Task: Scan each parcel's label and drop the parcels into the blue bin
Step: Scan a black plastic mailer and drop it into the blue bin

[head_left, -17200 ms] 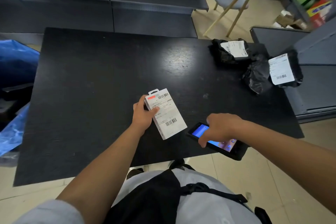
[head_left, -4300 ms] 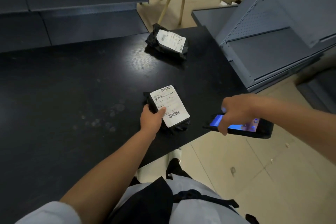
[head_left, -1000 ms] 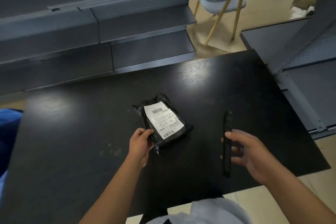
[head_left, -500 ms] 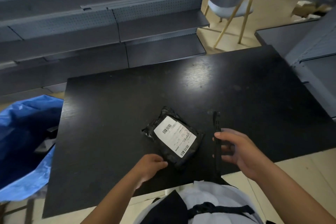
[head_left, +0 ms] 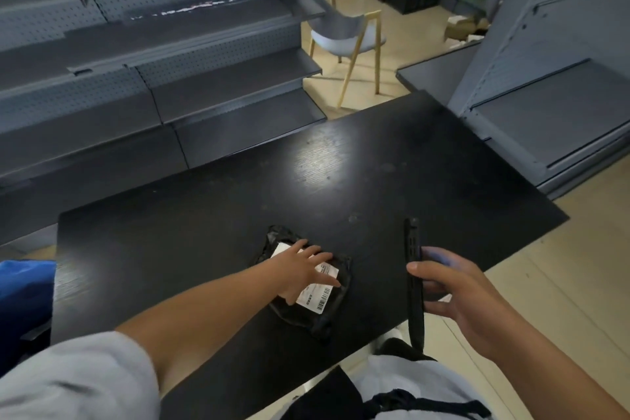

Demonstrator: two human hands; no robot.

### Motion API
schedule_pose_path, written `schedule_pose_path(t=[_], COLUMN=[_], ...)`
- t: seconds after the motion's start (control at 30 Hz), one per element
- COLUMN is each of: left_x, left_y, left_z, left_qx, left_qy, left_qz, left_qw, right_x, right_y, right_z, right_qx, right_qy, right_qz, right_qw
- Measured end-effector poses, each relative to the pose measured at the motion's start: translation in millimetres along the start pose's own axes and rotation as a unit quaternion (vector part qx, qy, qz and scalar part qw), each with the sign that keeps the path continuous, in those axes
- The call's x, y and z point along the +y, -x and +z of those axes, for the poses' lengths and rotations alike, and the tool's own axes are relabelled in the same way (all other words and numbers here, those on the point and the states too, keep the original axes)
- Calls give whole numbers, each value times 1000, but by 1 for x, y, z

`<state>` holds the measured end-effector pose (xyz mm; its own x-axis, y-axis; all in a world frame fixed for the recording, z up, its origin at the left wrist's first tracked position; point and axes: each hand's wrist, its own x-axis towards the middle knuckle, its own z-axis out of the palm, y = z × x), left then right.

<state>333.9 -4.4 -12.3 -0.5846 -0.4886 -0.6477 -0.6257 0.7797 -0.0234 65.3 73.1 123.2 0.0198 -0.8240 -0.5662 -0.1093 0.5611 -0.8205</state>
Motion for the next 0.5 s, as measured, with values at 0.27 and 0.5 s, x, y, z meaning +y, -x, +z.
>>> schedule_pose_path(t=[0.27,0.5], left_x=[-10,-6], left_y=[-10,-16], left_z=[7,11], left_qx=[6,-1], left_qy=[85,375], left_qz=[-93,-406], left_qw=[992,833], right_x=[3,-16], right_y=[-4,-35], right_z=[-29,-45], right_qx=[23,-29], right_qy=[-42,-32], right_qz=[26,47], right_qw=[998,998])
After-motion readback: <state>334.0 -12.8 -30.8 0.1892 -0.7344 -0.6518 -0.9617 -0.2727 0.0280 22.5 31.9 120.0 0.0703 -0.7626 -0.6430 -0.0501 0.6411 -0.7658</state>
